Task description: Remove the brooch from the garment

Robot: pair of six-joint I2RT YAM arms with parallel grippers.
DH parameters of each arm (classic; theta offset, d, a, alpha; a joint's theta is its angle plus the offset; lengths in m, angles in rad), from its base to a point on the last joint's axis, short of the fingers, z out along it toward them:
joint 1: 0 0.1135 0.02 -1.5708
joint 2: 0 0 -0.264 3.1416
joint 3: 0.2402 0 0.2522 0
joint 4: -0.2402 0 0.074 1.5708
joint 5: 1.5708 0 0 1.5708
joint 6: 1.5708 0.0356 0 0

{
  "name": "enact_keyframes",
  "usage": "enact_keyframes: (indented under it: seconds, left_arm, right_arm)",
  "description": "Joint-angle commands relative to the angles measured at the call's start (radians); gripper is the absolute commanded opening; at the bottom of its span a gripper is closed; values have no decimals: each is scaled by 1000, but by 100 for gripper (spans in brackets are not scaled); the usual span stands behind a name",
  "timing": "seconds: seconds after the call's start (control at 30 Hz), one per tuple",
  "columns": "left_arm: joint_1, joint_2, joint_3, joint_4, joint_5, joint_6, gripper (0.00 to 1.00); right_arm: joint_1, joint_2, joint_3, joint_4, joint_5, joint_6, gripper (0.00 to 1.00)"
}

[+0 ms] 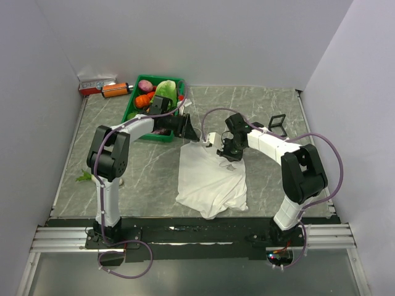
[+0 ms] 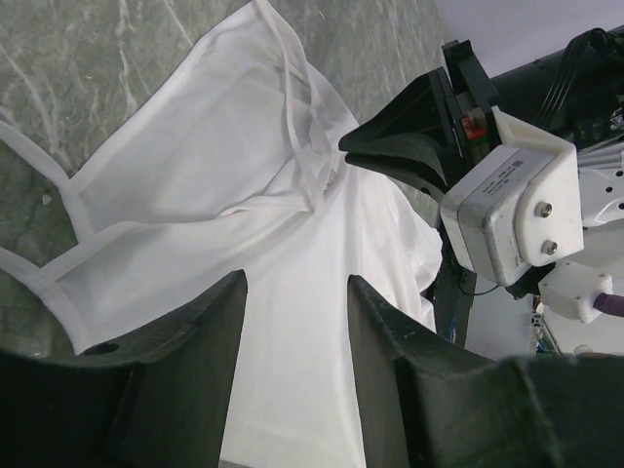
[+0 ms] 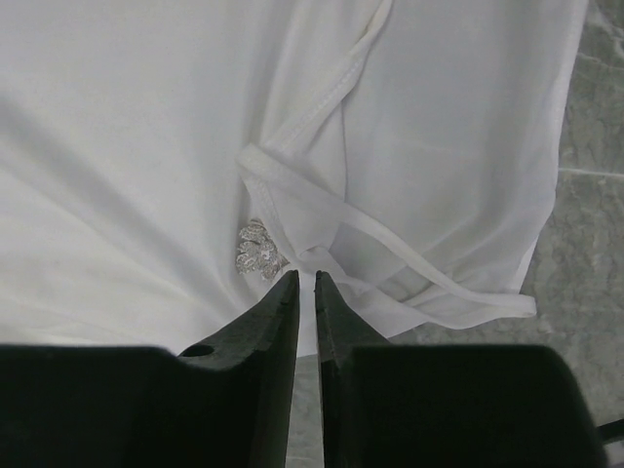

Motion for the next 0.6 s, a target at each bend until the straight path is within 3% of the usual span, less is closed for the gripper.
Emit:
enact_keyframes:
  seconds: [0.0, 0.33, 0.57]
  left_arm:
    - [6, -43, 7, -2, 8, 4, 52]
    - [7, -39, 18, -9, -3, 1, 53]
    - [9, -35, 21, -25, -11, 10, 53]
  right_arm:
    - [6, 2, 31, -46, -23, -63, 20]
    - [10, 57, 19, -32, -15, -105, 29]
    - [11, 88, 39, -34, 0, -140, 28]
